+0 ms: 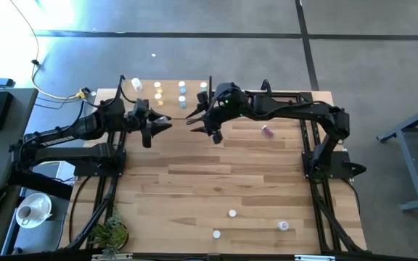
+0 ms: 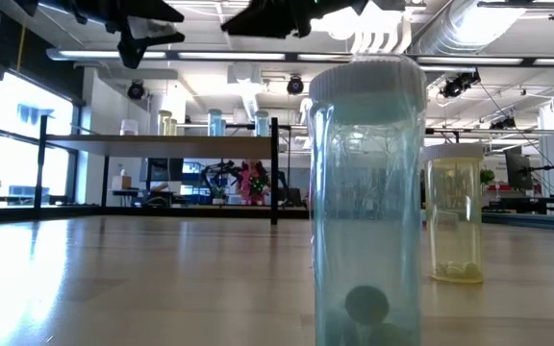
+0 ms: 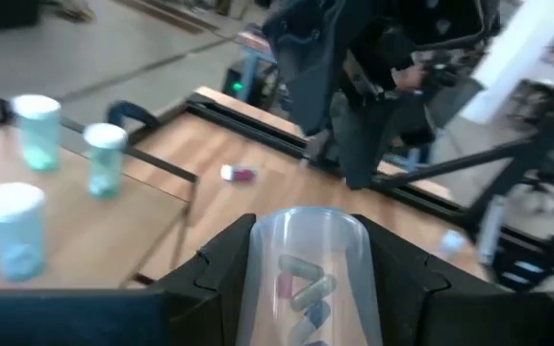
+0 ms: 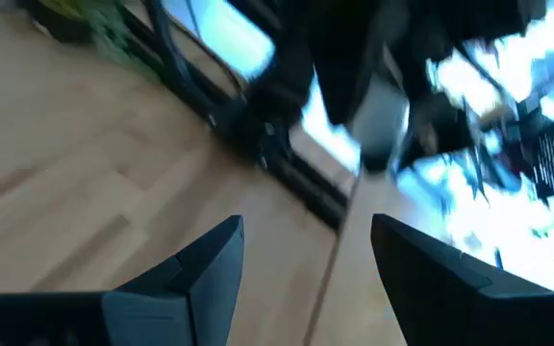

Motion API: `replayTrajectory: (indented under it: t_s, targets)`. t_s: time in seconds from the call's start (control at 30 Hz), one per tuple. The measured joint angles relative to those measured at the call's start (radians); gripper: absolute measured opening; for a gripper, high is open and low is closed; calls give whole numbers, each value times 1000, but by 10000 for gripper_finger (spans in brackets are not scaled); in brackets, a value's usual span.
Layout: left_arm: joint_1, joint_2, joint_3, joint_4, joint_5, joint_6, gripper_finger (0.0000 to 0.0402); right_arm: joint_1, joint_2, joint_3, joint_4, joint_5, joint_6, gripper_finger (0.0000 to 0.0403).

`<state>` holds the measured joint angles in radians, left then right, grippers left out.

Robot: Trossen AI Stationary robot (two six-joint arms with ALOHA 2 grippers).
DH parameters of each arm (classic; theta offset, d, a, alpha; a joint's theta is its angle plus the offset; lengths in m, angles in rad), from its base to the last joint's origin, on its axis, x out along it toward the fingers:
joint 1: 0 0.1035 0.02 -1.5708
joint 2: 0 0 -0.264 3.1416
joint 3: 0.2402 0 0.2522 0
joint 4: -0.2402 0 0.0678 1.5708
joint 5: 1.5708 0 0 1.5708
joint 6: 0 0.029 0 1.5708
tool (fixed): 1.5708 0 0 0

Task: Pick and place medicine bottles onto shelf by color
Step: Put the top white pill bottle on the shelf aligned with the other white pill bottle

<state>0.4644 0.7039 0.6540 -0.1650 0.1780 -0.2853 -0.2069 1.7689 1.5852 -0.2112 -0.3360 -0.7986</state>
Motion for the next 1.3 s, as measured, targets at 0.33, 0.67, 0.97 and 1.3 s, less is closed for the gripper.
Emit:
replayTrajectory:
  t_s: [0.33, 0.67, 0.97, 1.3]
  targets:
    - [-43, 85, 0, 108, 60, -71, 140, 47, -1, 0, 88, -84, -110, 220]
    - [-144, 198, 0, 257, 87, -69, 142, 76, -1, 0, 96, -75, -93, 220]
    - [-192, 280, 0, 374, 79, -71, 142, 93, -1, 0, 96, -48, -93, 220]
    - [-193, 301, 0, 449, 80, -68, 142, 92, -1, 0, 80, 6, -93, 220]
